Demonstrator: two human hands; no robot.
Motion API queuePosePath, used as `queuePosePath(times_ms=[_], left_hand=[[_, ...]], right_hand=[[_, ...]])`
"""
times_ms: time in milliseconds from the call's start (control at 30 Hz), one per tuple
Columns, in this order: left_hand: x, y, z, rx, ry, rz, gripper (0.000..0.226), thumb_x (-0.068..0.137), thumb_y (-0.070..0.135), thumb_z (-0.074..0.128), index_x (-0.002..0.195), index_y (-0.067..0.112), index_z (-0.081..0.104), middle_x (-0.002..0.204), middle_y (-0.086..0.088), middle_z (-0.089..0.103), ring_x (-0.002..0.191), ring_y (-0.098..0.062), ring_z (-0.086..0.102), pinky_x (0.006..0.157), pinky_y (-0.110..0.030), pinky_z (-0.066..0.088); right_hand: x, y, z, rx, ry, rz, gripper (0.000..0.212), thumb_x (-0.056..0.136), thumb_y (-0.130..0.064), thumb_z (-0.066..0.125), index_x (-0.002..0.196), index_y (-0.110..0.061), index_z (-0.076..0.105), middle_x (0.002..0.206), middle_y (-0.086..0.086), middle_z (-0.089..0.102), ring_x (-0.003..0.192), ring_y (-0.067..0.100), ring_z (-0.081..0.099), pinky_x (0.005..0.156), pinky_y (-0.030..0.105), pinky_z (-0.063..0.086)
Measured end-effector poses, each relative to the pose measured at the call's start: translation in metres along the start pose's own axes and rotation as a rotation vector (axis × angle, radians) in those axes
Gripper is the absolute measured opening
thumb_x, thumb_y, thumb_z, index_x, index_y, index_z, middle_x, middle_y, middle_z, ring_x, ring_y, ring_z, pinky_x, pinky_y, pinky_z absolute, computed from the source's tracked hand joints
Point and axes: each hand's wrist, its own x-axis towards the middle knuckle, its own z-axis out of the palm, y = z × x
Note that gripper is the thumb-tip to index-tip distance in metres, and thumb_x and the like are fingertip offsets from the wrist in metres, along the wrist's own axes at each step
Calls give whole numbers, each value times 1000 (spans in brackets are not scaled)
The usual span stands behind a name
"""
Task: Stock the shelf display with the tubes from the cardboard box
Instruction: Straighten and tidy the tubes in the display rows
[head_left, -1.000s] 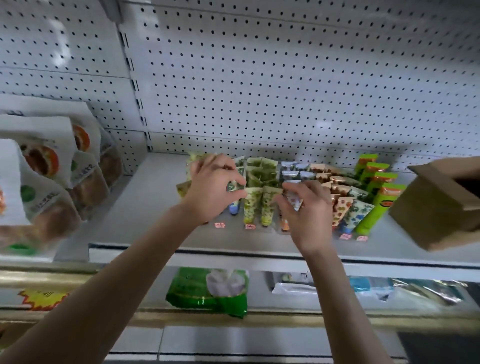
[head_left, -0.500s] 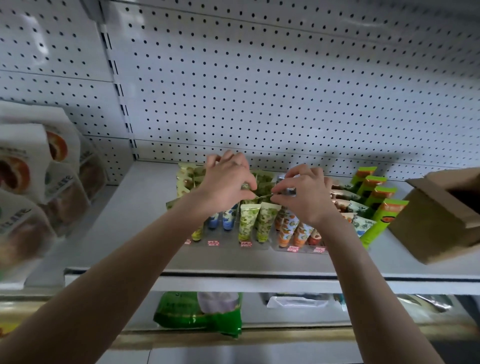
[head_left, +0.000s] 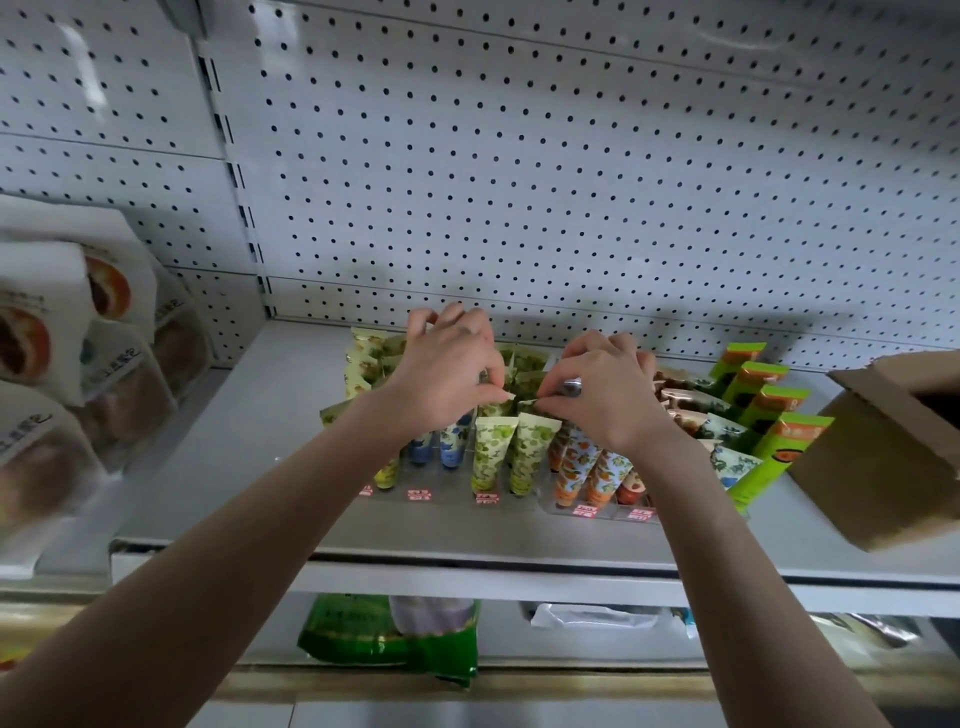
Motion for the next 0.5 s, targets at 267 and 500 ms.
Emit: queuePosePath(times_ms=[267, 500], left_hand=[[0, 0, 2, -28, -23, -20, 18, 79, 45, 66, 87, 29, 70, 100, 13, 39, 107, -11, 33, 90, -31, 12], [1, -1, 4, -35, -20, -25, 17, 80, 43, 67, 86, 28, 71, 99, 13, 39, 105, -10, 32, 90, -31, 12]], right_hand=[[2, -1, 0, 6, -17, 4, 4, 80, -37, 70, 78, -34, 69, 107, -10, 43, 107, 16, 28, 78, 26, 10], [3, -1, 2, -22, -16, 10, 8, 80, -39, 70, 82, -31, 72, 110, -9, 46, 107, 17, 28, 79, 27, 11]])
